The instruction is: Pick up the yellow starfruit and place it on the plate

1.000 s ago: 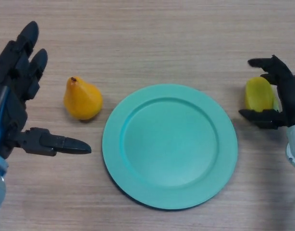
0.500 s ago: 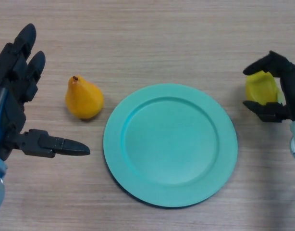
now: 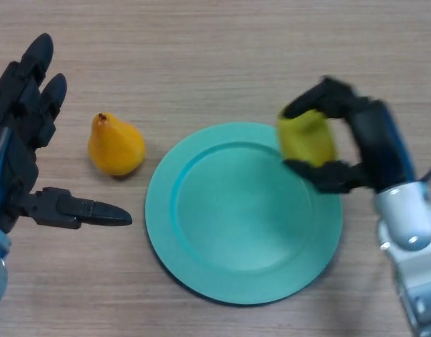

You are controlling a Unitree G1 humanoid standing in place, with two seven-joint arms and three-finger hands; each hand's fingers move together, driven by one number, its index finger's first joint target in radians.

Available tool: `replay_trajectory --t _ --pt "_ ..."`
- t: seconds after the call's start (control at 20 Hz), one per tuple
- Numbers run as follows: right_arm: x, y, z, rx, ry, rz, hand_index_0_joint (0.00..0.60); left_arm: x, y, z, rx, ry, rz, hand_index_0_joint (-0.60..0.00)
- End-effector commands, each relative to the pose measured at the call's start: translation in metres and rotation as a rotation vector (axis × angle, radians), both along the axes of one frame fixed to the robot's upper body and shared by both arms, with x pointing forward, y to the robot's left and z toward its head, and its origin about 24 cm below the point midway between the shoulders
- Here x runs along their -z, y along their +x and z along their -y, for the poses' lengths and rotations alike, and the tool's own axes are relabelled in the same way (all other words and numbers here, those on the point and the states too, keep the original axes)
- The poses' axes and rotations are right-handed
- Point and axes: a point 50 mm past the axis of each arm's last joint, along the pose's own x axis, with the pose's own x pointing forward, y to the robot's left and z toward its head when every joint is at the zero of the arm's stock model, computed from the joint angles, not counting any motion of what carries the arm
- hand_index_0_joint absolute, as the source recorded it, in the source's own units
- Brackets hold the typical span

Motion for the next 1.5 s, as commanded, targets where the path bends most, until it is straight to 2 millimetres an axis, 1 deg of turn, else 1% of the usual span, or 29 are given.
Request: replay_trajectory --t 0.05,0.1,0.15,0.25,0.4,0.5,0.55,0.6,0.65,0.7,0.75,0.8,0.85,0.9,0.95,1.0,1.05,1.1,1.15,1.2,1.25,1.3,1.35,1.5 --pt "-0.026 -0.014 -0.017 -0.094 0.109 0.131 0.6 -0.034 -0.008 -0.008 -0.026 0.016 0.201 0.0" --pt "-0.024 -0.017 -0.023 -0.108 0.103 0.137 0.6 -0.034 -0.008 -0.008 -0.024 0.017 0.201 0.0" --pt "-0.015 -0.021 -0.031 -0.135 0.126 0.101 0.6 -0.034 -0.008 -0.008 -0.022 0.017 0.2 0.0" --pt "-0.009 -0.026 -0.038 -0.158 0.138 0.075 0.6 -0.037 -0.01 -0.008 -0.015 0.017 0.203 0.0" --pt "0.0 -0.033 -0.045 -0.196 0.158 0.053 0.6 -0.04 -0.012 -0.006 -0.006 0.029 0.214 0.0" --pt "0.007 -0.037 -0.046 -0.206 0.181 0.004 0.6 -0.042 -0.014 -0.006 -0.006 0.034 0.217 0.0" --pt "0.007 -0.038 -0.047 -0.206 0.18 0.002 0.45 -0.042 -0.014 -0.005 -0.005 0.032 0.22 0.0" --pt "0.007 -0.038 -0.047 -0.206 0.177 0.002 0.35 -0.042 -0.015 -0.005 -0.005 0.03 0.224 0.0" --pt "0.004 -0.038 -0.047 -0.199 0.167 0.019 0.2 -0.042 -0.016 -0.004 -0.002 0.019 0.23 0.0" --pt "0.001 -0.038 -0.046 -0.192 0.162 0.04 0.1 -0.042 -0.017 -0.003 0.002 0.012 0.233 0.0" --pt "-0.01 -0.036 -0.043 -0.171 0.187 0.094 0.0 -0.045 -0.022 -0.002 0.017 0.005 0.216 0.0" --pt "-0.013 -0.035 -0.042 -0.163 0.199 0.105 0.0 -0.045 -0.023 -0.002 0.021 0.012 0.208 0.0" --pt "-0.024 -0.034 -0.037 -0.148 0.222 0.157 0.0 -0.045 -0.025 0.0 0.024 0.026 0.211 0.0" --pt "-0.029 -0.033 -0.035 -0.141 0.236 0.182 0.0 -0.045 -0.025 0.001 0.023 0.029 0.215 0.0" --pt "-0.041 -0.034 -0.027 -0.122 0.245 0.244 0.0 -0.043 -0.026 0.002 0.022 0.011 0.218 0.0" --pt "-0.047 -0.035 -0.023 -0.111 0.247 0.28 0.0 -0.043 -0.027 0.003 0.022 0.005 0.219 0.0" --pt "-0.057 -0.039 -0.013 -0.1 0.246 0.319 0.0 -0.044 -0.027 0.004 0.028 -0.008 0.217 0.0" --pt "-0.06 -0.042 -0.009 -0.098 0.239 0.318 0.0 -0.044 -0.028 0.005 0.031 -0.012 0.217 0.0" --pt "-0.067 -0.047 0.002 -0.083 0.251 0.326 0.0 -0.043 -0.028 0.007 0.04 -0.011 0.208 0.0" --pt "-0.07 -0.049 0.008 -0.077 0.266 0.323 0.0 -0.043 -0.029 0.007 0.046 -0.012 0.202 0.0" --pt "-0.072 -0.057 0.017 -0.075 0.294 0.274 0.0 -0.044 -0.03 0.008 0.054 -0.016 0.184 0.0" --pt "-0.073 -0.06 0.021 -0.072 0.301 0.263 0.0 -0.044 -0.03 0.008 0.059 -0.018 0.173 0.0" --pt "-0.074 -0.067 0.027 -0.06 0.278 0.24 0.0 -0.043 -0.031 0.009 0.067 -0.013 0.156 0.0" --pt "-0.078 -0.073 0.028 -0.056 0.239 0.236 0.0 -0.042 -0.031 0.012 0.081 -0.013 0.143 0.0"
